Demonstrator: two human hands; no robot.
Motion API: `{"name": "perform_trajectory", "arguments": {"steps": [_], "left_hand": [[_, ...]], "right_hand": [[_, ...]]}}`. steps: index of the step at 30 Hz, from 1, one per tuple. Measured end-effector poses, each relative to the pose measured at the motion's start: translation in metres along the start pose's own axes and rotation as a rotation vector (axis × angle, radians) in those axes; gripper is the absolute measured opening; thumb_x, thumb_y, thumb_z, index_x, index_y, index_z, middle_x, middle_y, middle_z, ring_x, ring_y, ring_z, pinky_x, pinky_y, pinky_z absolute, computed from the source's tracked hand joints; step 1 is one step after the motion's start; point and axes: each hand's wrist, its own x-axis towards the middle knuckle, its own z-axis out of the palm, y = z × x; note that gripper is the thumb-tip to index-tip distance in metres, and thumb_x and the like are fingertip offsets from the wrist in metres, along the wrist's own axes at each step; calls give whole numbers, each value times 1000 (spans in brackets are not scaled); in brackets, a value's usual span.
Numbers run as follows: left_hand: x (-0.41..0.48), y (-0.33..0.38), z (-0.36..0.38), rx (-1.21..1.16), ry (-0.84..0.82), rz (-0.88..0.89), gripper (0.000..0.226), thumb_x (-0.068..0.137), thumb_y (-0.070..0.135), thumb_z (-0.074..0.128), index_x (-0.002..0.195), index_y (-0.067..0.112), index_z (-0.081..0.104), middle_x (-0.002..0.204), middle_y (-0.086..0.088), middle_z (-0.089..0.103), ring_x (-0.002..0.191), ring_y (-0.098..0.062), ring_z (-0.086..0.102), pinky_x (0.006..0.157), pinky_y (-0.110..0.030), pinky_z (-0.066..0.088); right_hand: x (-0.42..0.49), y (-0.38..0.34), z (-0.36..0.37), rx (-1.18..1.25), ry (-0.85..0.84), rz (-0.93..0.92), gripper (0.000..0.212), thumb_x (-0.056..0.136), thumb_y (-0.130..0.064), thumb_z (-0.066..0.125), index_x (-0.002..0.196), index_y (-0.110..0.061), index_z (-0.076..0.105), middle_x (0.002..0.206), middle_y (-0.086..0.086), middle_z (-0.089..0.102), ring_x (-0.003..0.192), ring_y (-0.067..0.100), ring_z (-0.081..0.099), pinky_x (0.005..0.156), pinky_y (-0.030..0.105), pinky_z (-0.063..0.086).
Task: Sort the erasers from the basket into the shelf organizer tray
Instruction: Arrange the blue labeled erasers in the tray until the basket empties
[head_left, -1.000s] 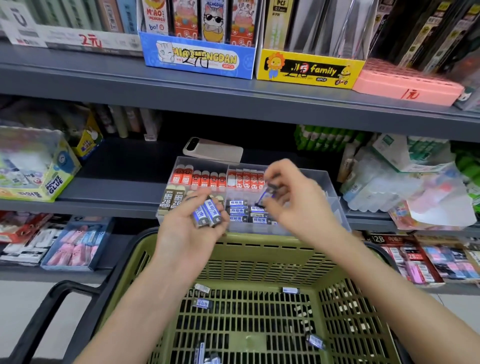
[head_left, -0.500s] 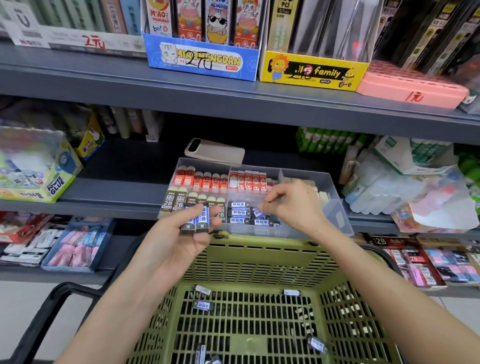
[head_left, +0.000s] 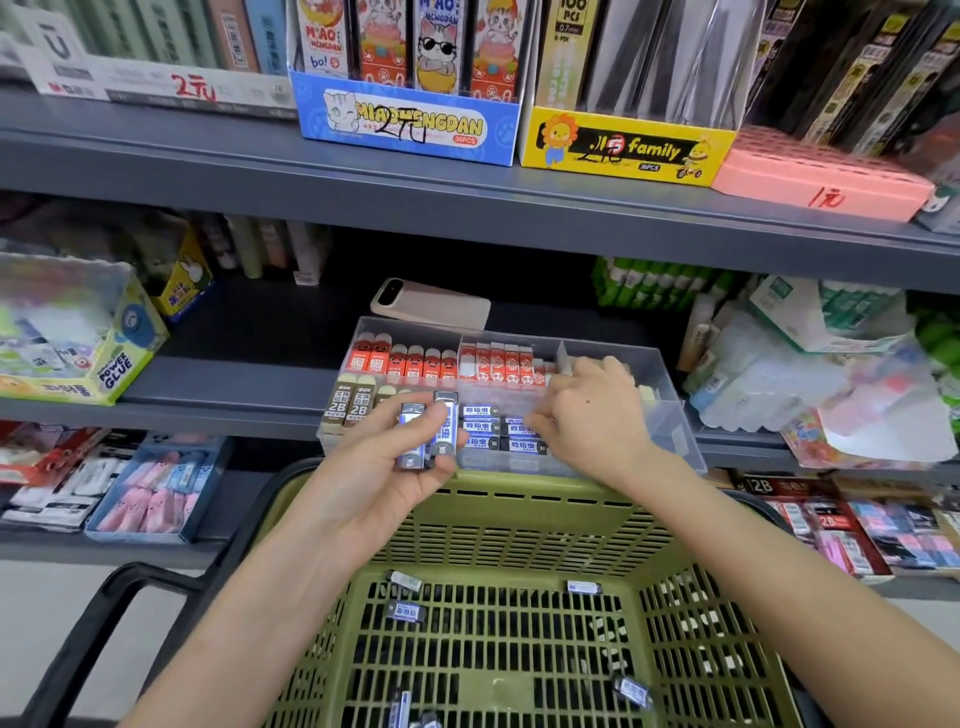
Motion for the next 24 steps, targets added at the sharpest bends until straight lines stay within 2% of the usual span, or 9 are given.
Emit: {"name": "perform_trajectory", "arguments": {"steps": [3,6,8,11,14,16,18,22,24], "left_hand": [[1,-2,2,69,2,25,6,61,10,73,64,15,73,80,-15,72,67,-20,69,47,-21,48],[2,-4,4,71,8,49,10,60,10,74,67,10,66,83,-15,73,73,-23,69,48,-22,49],[3,-5,7,58,1,72,11,62,11,72,66,10,62,81,-12,72,71,-21,67,51,-22,52],[3,-9,14,114,15,119,13,62,16,72,60,16,60,75,-6,70,62,-15,64,50,-20,51],[3,-13,18,148,12,130,15,62,20,73,67,15,60,73,-3,71,57,-12,64,45,-19,48],[3,-12,18,125,-5,114,18,62,18,73,76,13,63,80,-7,73,64,-14,68,44,-19,46],[3,-10,17,84,8,94,20,66,17,71,83,10,63,79,-10,72,64,-16,67,42,-19,44],[4,-5,9,-21,14,48,10,80,7,61,90,4,60,73,-12,61,63,-18,57,43,-20,42],[3,-3,6,-41,-5,34,24,71,4,61,95,2,59,73,-14,62,64,-20,57,45,-22,45]], "right_hand": [[-5,-6,-15,169,138,44,43,98,-39,38,82,-16,71,82,1,66,84,24,49,71,31,21],[-14,-20,-39,917,37,122,41,90,-52,43,73,-27,70,73,-9,68,77,14,57,77,37,44],[-23,-36,-54,1110,6,110,27,77,-60,54,69,-36,65,68,-19,64,67,2,53,70,33,49],[-31,-48,-60,1086,96,129,15,74,-48,66,75,-35,59,71,-17,57,64,6,48,65,29,44],[-32,-47,-61,1142,157,162,9,80,-26,70,81,-29,62,79,-17,57,71,5,48,64,17,38],[-31,-41,-61,1324,126,214,12,85,-15,65,84,-26,61,82,-14,59,72,2,54,66,13,41],[-26,-27,-61,1475,108,305,16,90,-8,57,88,-23,59,81,-6,60,67,4,60,64,20,49],[-10,10,-49,1082,-25,375,15,86,-8,64,97,-18,68,66,-11,54,57,-1,51,62,17,41],[-1,16,-40,935,-85,417,18,79,-14,72,96,-16,68,64,-10,52,65,7,51,69,23,40]]}}
